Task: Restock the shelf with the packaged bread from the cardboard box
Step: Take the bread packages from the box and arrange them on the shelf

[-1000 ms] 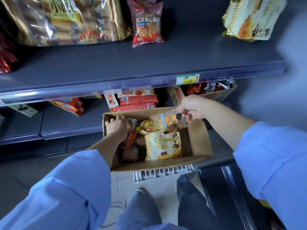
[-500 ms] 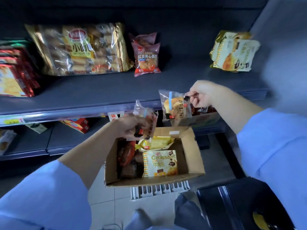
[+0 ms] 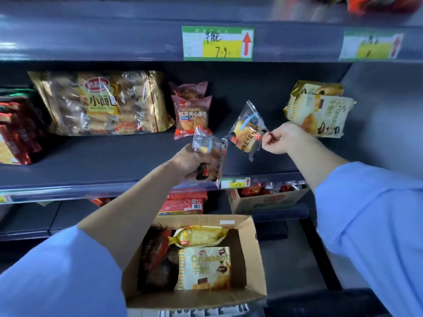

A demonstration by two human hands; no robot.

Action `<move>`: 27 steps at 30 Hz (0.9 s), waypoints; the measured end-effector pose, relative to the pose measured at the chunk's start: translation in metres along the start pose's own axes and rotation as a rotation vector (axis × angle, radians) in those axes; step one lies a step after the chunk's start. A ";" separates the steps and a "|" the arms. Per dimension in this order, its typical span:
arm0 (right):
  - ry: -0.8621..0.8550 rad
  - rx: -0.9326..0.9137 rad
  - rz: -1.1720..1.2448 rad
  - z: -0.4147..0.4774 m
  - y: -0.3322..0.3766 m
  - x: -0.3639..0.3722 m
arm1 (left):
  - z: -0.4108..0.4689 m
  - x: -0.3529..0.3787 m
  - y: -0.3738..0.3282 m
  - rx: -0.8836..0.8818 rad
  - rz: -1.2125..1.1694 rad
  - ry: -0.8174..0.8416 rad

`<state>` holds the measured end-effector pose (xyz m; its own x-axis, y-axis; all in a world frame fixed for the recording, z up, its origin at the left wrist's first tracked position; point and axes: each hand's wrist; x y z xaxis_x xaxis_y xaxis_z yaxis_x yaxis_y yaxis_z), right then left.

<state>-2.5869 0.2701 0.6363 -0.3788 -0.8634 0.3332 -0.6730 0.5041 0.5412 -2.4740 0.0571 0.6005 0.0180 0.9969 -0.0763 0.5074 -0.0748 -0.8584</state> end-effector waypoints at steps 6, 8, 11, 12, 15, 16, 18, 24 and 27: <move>0.037 0.063 0.130 0.066 0.013 0.008 | 0.033 0.009 -0.020 0.003 -0.045 -0.120; 0.039 0.047 0.099 0.088 0.016 0.010 | 0.044 0.011 -0.024 -0.025 -0.052 -0.179; -0.038 -0.022 -0.023 0.116 0.024 0.009 | 0.054 0.016 -0.031 -0.034 -0.061 -0.202; -0.081 -0.063 -0.118 0.123 0.027 0.009 | 0.057 0.017 -0.034 -0.038 -0.061 -0.211; -0.246 -0.372 -0.780 0.138 0.030 0.013 | 0.064 0.018 -0.039 -0.064 -0.064 -0.235; -0.332 -0.492 -0.991 0.142 0.030 0.014 | 0.065 0.019 -0.040 -0.074 -0.067 -0.242; -0.423 -0.571 -1.217 0.142 0.031 0.018 | 0.068 0.021 -0.040 -0.082 -0.065 -0.235; -0.030 -0.511 -1.711 0.149 0.027 0.042 | 0.075 0.027 -0.041 -0.085 -0.019 -0.230; 0.075 -0.488 -1.756 0.157 0.025 0.052 | 0.077 0.030 -0.045 -0.104 -0.020 -0.253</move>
<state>-2.7235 0.2352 0.5459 0.5184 -0.3435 -0.7831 0.0151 -0.9119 0.4100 -2.5627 0.0889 0.5974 -0.2020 0.9598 -0.1948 0.5915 -0.0390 -0.8054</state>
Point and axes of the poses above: each hand's wrist, its own z-axis towards the middle knuckle, its own x-axis out of the palm, y = z × x, and after that the axes turned 4 degrees about -x, right-handed
